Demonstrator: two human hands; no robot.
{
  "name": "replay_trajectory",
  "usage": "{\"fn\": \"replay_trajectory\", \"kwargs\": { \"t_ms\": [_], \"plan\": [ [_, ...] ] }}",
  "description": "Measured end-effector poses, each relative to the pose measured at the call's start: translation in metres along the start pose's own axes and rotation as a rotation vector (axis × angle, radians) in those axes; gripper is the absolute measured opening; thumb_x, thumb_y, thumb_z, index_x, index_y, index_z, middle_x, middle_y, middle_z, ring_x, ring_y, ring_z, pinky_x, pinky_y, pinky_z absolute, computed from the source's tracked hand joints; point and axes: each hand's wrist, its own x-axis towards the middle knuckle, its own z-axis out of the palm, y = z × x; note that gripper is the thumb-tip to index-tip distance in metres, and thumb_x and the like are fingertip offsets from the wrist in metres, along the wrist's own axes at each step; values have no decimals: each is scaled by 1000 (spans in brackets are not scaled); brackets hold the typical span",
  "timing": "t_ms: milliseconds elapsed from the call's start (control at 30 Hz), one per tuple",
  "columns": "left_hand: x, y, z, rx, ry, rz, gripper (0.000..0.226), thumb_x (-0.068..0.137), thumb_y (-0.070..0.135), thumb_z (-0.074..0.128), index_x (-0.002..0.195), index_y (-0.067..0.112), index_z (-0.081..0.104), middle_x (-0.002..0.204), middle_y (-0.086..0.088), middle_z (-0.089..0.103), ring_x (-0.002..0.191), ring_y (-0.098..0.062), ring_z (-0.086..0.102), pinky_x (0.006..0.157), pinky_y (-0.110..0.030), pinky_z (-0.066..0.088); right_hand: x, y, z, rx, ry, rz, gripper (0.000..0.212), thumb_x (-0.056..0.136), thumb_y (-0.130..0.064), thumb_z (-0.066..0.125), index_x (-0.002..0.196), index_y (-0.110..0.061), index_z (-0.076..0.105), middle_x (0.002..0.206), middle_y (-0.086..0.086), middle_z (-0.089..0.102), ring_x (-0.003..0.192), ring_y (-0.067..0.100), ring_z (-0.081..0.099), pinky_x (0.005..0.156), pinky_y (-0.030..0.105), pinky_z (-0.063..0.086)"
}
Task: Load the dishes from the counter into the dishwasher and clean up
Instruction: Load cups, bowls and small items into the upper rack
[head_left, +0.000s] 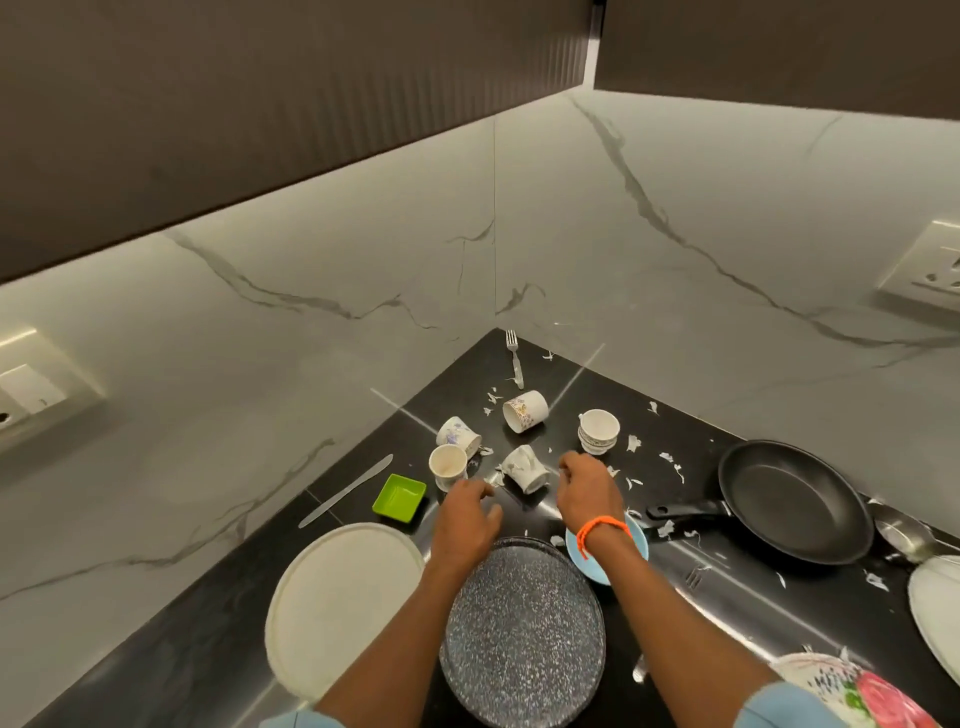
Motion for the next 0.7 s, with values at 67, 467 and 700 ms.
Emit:
{"fn": "replay_trajectory", "kwargs": {
  "t_ms": [67,467,700],
  "plan": [
    [14,6,6,-14,-4,9,24,85,30,67,109,26,67,107,7,61,98,-15,61,80,-31,48,29,-6,1,-29,-2,-22,21,93,-8,49,104,-13,67,100,9,63,95,30,58,74,35,47],
    [54,34,42,40,-17,98,57,91,53,54,145,47,35,134,1,40,118,-21,54,90,-40,54,143,-25,36,-317,-304,-302,76,84,1,64,149,-24,37,159,0,28,145,29,26,107,49,44],
    [70,52,58,33,-29,25,53,78,62,64,122,37,49,114,-1,49,105,-25,57,82,-40,52,166,-18,43,-532,-315,-408,71,85,-9,68,148,-24,38,148,7,38,133,33,34,103,48,42]
  ]
}}
